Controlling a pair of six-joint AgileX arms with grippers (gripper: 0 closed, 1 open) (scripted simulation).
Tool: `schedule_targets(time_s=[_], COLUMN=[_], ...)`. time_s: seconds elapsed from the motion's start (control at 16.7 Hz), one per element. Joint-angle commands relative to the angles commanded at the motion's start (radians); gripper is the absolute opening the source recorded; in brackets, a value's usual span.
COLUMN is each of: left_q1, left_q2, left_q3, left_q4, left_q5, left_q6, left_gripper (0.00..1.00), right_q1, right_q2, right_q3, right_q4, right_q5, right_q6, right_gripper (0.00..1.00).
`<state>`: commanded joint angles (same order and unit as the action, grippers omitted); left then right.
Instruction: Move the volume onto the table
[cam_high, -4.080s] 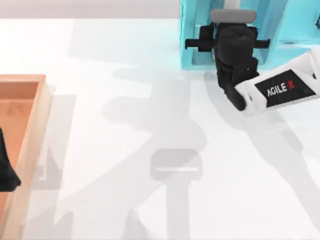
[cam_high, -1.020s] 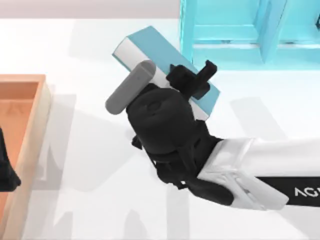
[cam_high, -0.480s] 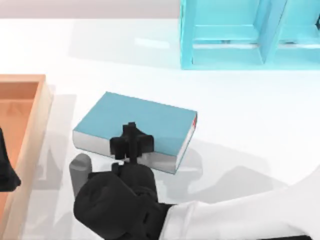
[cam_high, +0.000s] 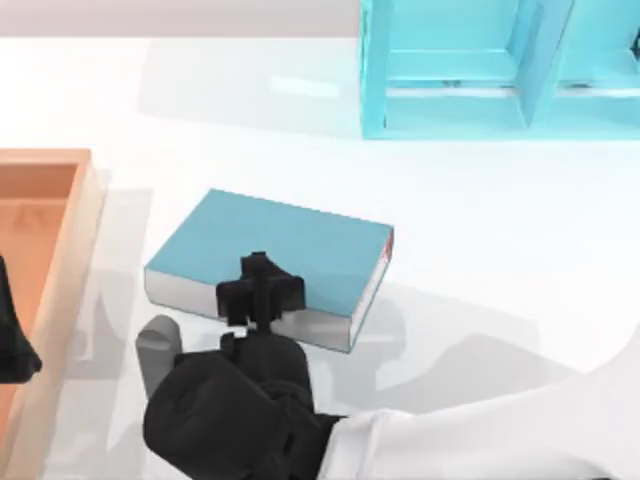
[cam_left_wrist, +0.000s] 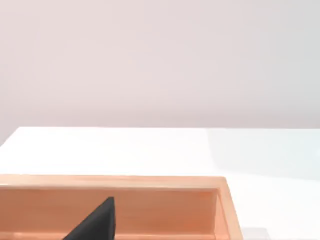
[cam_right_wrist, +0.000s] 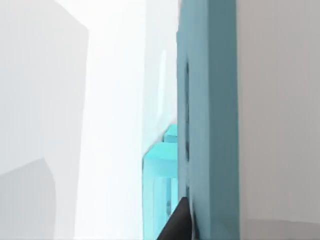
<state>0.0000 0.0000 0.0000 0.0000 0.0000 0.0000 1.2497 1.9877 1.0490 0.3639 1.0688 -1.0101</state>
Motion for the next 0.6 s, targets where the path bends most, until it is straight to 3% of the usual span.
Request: schedule_targets(time_s=[0.6], left_q1=[0.000], left_q2=[0.000], left_q3=[0.000], left_q4=[0.000], left_q5=[0.000], left_q6=[0.000], left_gripper=[1.00], right_q1=[0.005], right_q2=[0.057], right_q3=[-0.020], right_q4=[0.070], right_q5=[0.003], right_q6=[0.009], right_gripper=[0.00])
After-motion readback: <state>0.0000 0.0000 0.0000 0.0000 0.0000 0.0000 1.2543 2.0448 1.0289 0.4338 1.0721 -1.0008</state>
